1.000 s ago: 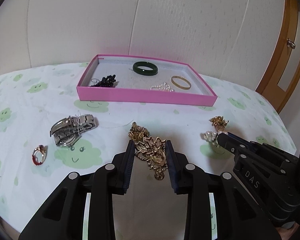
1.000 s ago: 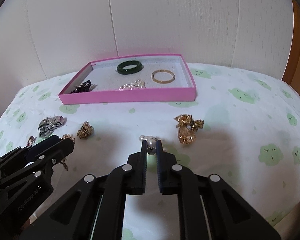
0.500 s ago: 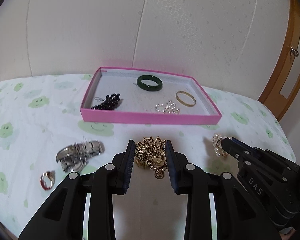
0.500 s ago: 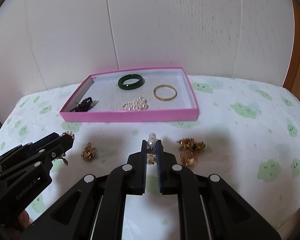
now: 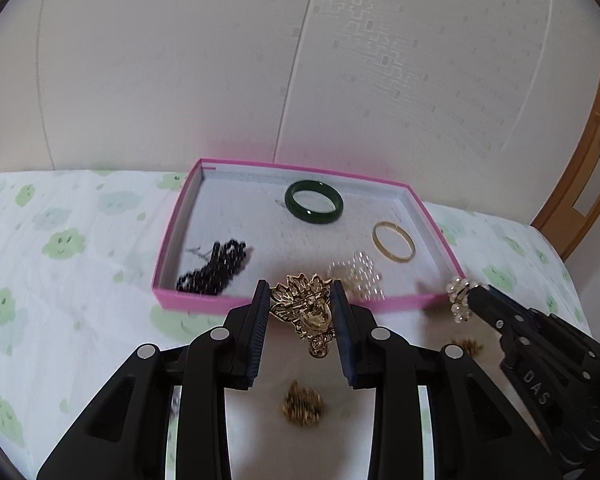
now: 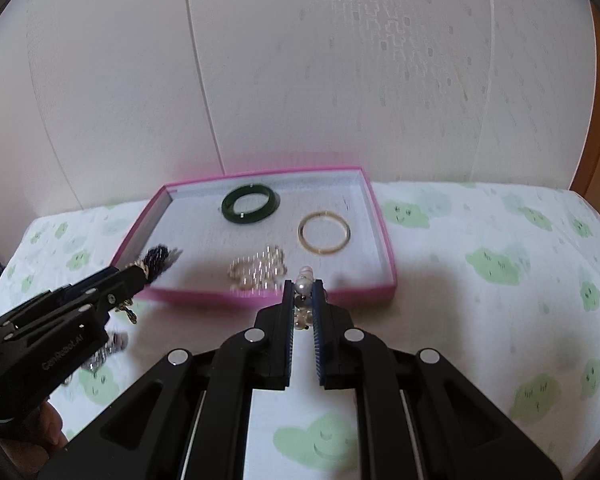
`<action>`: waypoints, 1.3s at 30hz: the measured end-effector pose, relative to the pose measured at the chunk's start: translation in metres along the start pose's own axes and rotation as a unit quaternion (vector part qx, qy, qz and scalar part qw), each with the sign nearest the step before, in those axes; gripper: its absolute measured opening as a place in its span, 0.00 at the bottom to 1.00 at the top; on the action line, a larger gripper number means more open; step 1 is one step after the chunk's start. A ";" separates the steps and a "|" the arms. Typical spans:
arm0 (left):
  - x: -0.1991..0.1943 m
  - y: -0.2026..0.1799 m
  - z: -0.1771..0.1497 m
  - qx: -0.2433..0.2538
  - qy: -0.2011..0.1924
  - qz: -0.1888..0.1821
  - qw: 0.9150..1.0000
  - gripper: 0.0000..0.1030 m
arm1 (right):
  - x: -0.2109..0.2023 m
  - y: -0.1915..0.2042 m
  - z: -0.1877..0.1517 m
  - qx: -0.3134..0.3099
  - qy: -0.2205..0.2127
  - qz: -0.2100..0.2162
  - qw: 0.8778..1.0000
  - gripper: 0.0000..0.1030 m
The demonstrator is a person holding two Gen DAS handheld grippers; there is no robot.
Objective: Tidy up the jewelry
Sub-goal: 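Carry both brooches into the pink tray and open both tools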
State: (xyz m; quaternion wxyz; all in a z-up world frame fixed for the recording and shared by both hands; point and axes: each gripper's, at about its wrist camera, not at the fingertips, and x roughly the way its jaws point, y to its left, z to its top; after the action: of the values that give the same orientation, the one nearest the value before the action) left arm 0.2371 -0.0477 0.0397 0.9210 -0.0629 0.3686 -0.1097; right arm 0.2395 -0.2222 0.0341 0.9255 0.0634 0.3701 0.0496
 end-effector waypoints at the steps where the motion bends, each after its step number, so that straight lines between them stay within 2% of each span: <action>1: 0.003 0.001 0.004 0.000 -0.001 0.002 1.000 0.30 | 0.002 0.000 0.006 0.000 -0.002 0.000 1.000 0.07; 11: 0.034 0.001 0.043 0.006 0.004 0.022 1.000 0.30 | 0.040 -0.002 0.039 0.002 0.011 -0.008 1.000 0.07; 17: 0.056 0.005 0.049 0.002 0.020 0.040 0.999 0.30 | 0.063 -0.002 0.038 0.002 0.035 -0.013 0.999 0.08; 19: 0.062 0.005 0.048 0.004 0.023 0.047 0.999 0.35 | 0.071 -0.004 0.037 0.006 0.045 -0.015 0.999 0.09; 21: 0.064 0.005 0.047 0.005 0.019 0.054 0.998 0.54 | 0.077 -0.008 0.037 0.011 0.054 -0.016 0.998 0.13; 22: 0.064 0.006 0.047 0.003 0.018 0.056 0.998 0.58 | 0.079 -0.010 0.037 0.014 0.056 -0.013 0.998 0.32; 23: 0.064 0.007 0.046 0.000 0.018 0.057 0.998 0.59 | 0.079 -0.011 0.037 0.014 0.054 -0.015 0.998 0.41; 24: 0.064 0.008 0.046 -0.002 0.018 0.057 0.998 0.59 | 0.078 -0.011 0.037 0.012 0.051 -0.020 0.998 0.46; 32: 0.050 0.010 0.032 -0.002 0.018 0.066 0.998 0.59 | 0.066 -0.011 0.025 0.012 0.051 -0.019 0.998 0.46; 39: 0.030 0.013 0.010 -0.012 0.018 0.065 0.998 0.59 | 0.044 -0.017 0.007 0.018 0.049 -0.025 0.998 0.52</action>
State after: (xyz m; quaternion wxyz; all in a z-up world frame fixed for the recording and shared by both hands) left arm 0.2674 -0.0420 0.0242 0.9185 -0.0479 0.3899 -0.0462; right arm 0.2766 -0.2333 0.0070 0.9058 0.0684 0.4175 0.0228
